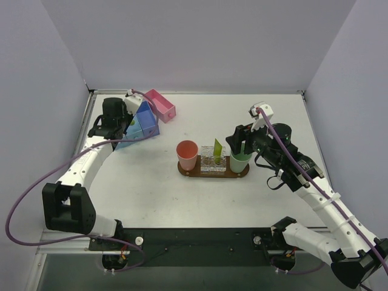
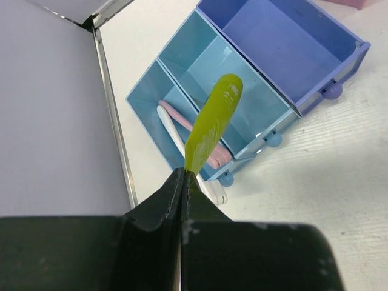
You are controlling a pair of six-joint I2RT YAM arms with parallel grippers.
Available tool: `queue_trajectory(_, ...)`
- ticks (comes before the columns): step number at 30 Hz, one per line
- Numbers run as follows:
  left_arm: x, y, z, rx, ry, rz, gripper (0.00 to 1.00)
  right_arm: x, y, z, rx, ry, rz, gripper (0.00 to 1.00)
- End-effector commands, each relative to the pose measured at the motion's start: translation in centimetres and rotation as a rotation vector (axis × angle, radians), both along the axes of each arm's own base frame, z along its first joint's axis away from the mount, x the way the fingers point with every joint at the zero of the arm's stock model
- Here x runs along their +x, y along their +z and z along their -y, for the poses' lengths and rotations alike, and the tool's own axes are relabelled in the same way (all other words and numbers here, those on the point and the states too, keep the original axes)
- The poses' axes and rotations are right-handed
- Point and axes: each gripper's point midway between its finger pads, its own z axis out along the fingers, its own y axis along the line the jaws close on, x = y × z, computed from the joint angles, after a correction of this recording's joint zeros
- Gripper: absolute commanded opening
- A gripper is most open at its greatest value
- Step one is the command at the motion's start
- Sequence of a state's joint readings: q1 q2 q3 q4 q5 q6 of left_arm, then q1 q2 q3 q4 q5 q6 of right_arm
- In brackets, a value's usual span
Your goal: Prepare toiletry sets of a toothbrush and toothpaste on the tray
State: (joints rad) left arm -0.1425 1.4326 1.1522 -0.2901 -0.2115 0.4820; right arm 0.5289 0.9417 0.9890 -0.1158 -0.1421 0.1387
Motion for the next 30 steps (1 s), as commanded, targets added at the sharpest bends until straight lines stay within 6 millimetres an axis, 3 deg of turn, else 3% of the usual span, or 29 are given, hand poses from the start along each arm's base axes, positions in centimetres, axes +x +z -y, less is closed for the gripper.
queue_trajectory(1,-0.5,4.4,0.7,-0.058,-0.011,0.087,0.00,0.7,2.5,-0.4,0.045,-0.001,0.051,0.61)
queue_trajectory(5,-1.8,6.4,0.8,-0.090,-0.016,0.120,0.00,0.8,3.0,-0.8,0.053,0.016,0.050,0.61)
queue_trajectory(13,-4.4,8.0,2.3,-0.117,-0.065,0.133,0.00,0.9,3.8,-2.7,0.072,0.077,0.033,0.61)
queue_trajectory(20,-6.7,10.6,3.4,-0.153,-0.112,0.203,0.00,0.7,3.9,-5.1,0.037,0.145,0.034,0.61)
queue_trajectory(28,-9.3,10.0,4.7,-0.229,-0.177,0.216,0.00,0.1,4.0,-9.7,0.031,0.291,0.026,0.61)
queue_trajectory(30,-9.7,8.3,4.8,-0.250,-0.167,0.178,0.00,0.2,3.4,-10.4,0.024,0.306,0.008,0.60)
